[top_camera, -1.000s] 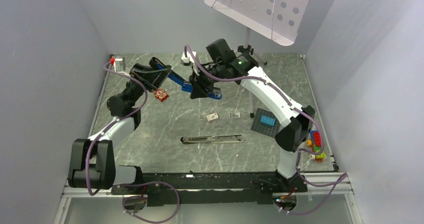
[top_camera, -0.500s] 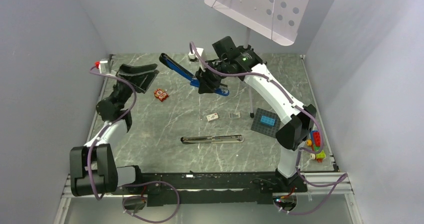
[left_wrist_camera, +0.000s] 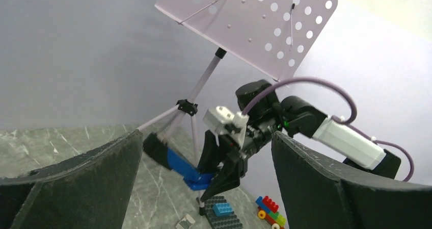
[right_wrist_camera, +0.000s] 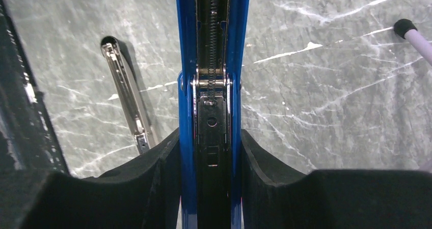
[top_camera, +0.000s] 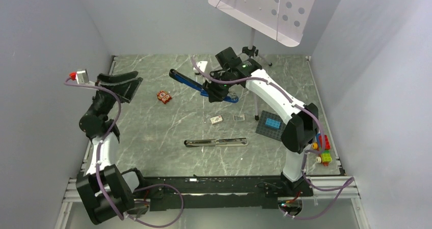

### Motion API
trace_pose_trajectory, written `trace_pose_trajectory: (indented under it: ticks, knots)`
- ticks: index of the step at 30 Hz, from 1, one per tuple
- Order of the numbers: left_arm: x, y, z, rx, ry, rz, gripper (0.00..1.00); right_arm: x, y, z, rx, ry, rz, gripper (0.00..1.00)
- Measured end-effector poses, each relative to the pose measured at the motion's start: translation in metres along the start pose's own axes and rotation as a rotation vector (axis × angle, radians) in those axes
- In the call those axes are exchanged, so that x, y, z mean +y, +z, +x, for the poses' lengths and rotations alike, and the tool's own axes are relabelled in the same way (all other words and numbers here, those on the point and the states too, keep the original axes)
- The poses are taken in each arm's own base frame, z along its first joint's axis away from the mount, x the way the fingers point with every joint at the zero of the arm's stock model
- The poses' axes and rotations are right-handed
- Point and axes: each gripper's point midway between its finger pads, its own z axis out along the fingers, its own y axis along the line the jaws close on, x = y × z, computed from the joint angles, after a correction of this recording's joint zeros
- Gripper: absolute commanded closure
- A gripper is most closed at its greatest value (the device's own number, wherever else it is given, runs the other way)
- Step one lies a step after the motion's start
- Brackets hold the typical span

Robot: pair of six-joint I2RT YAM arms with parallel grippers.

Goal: Load the staples into the stapler
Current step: Place the stapler at the center of the board.

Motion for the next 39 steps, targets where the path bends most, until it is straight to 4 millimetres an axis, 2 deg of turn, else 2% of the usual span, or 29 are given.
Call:
trace_pose_trajectory:
  ticks: [3, 6, 14, 21, 26, 34, 39]
  knots:
    - [0.002, 0.005, -0.007, 0.019, -0.018, -0.025, 0.01, 0.002, 0.017, 0.011, 0.027, -0.052, 0.0, 0.83]
    - [0.001, 0.012, -0.018, 0.023, -0.032, -0.044, 0.01, 0.013, 0.038, 0.019, 0.051, -0.126, -0.021, 0.83]
    - [-0.002, 0.025, -0.035, 0.026, -0.057, -0.071, 0.01, 0.043, 0.1, 0.011, 0.048, -0.339, -0.095, 0.83]
    - [0.002, 0.023, -0.031, 0.041, -0.082, -0.103, 0.01, 0.064, 0.152, 0.02, 0.066, -0.456, -0.154, 0.82]
    - [0.002, 0.021, -0.026, 0.064, -0.082, -0.113, 0.01, 0.077, 0.18, 0.025, 0.07, -0.507, -0.182, 0.81]
    - [0.003, 0.02, -0.022, 0.085, -0.098, -0.12, 0.01, 0.083, 0.224, 0.039, 0.102, -0.514, -0.203, 0.78]
    - [0.007, 0.019, -0.021, 0.091, -0.109, -0.124, 0.01, 0.073, 0.237, 0.021, 0.068, -0.513, -0.163, 0.73]
